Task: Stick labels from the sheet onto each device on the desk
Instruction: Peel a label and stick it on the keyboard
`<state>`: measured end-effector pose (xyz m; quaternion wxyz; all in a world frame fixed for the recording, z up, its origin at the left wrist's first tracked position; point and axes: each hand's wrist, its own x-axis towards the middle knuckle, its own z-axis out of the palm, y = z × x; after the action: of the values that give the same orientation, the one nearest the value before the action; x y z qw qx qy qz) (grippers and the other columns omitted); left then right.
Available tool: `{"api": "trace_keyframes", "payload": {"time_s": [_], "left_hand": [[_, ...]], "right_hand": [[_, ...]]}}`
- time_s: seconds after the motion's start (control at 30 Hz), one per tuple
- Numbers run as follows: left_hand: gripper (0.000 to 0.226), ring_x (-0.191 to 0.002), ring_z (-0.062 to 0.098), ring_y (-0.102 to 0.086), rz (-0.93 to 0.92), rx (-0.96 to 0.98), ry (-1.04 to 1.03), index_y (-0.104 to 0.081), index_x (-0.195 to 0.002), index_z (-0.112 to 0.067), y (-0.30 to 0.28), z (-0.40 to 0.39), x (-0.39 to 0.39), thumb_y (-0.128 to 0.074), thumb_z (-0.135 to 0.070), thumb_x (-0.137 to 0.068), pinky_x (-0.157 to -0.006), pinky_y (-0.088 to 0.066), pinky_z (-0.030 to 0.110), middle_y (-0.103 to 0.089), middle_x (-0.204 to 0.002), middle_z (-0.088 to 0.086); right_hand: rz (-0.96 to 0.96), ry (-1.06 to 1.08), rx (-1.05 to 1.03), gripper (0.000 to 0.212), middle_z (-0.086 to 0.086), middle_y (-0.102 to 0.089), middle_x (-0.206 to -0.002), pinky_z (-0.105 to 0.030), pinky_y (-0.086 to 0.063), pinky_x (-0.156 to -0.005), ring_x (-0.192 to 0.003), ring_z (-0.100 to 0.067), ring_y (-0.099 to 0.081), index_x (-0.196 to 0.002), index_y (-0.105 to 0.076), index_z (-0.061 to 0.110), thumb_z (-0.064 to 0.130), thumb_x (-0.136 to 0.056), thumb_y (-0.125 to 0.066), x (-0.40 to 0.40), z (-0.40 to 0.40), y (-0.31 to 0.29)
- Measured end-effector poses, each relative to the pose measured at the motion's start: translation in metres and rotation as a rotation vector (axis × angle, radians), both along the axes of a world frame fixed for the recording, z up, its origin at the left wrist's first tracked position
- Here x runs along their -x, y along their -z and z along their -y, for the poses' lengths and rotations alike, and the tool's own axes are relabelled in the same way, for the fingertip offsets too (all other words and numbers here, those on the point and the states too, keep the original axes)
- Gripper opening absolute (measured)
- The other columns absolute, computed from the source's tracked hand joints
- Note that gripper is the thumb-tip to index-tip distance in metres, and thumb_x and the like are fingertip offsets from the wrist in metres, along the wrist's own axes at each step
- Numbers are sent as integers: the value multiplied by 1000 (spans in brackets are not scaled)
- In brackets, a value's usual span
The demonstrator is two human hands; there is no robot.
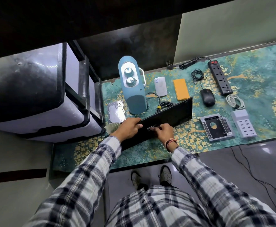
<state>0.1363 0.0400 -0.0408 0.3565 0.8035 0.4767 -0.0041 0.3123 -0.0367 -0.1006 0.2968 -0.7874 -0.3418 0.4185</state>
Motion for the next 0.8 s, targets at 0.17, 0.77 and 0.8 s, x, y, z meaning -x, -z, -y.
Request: {"api": "trace_keyframes", "payload": {"time_s": [0.17, 0.77, 0.8], "left_hand": [[20, -91, 32, -62, -12, 11, -9, -66, -102, -4, -2, 2, -2, -60, -23, -99, -81, -50, 37, -68, -99, 15], [24, -84, 31, -59, -182, -564, 406, -60, -108, -7, 26, 51, 1, -59, -11, -84, -69, -51, 45, -63, -102, 10], [23, -86, 31, -58, -175, -555, 405, -59, -108, -9, 29, 57, 2, -59, -14, -85, -70, -51, 45, -63, -103, 10]], "right_hand": [[-543, 434, 39, 37, -13, -62, -66, -42, -59, -60, -63, -29, -66, -66, -57, 5, 21, -99, -58, 14, 11, 2], [-968, 677, -47, 3, -21, -65, -97, -40, -61, -66, -97, -34, -64, -89, -61, -5, -4, -90, -63, 1, 30, -35], [-984, 659, -24, 2, -22, -65, -100, -40, -61, -66, -98, -34, -64, -92, -61, -5, -4, -91, -62, -2, 36, -30]]}}
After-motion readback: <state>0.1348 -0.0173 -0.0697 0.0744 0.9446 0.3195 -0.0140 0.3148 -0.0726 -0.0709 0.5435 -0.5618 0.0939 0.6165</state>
